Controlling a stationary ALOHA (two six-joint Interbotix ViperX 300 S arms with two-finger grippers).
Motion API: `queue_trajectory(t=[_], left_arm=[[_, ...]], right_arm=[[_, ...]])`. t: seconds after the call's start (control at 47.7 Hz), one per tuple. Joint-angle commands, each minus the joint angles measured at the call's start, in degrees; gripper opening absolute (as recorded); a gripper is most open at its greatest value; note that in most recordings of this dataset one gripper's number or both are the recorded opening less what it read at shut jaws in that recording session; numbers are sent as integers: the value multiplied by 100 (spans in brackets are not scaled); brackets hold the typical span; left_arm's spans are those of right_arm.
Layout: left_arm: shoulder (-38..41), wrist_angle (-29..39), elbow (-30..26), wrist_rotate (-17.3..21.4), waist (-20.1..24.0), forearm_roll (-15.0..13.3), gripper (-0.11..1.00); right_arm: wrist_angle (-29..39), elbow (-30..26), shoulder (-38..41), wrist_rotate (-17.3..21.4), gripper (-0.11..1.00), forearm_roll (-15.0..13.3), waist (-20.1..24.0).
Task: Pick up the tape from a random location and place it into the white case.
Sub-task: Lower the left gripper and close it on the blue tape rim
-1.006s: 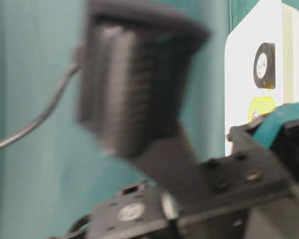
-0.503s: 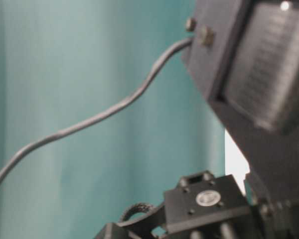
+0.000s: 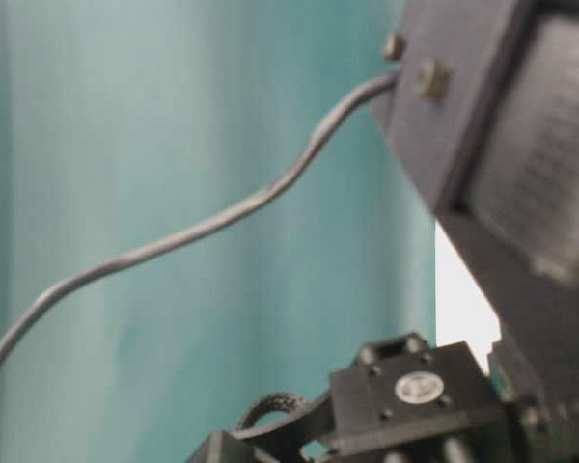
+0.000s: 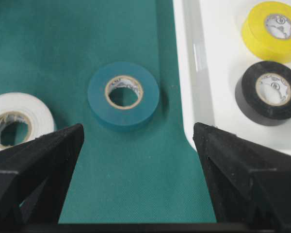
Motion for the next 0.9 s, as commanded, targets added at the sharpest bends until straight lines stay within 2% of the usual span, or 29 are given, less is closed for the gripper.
queue_trajectory(t=[0.0, 0.042, 0.88], left_arm=[[-70, 79, -141, 18, 0, 9, 28], [-79, 114, -149, 18, 0, 9, 23], [-229, 167, -158, 26, 0, 9, 23]], right_arm=[[-18, -123, 18, -9, 88, -9, 9], [-18, -123, 9, -9, 88, -9, 9], [-18, -132, 53, 9, 88, -9, 9]])
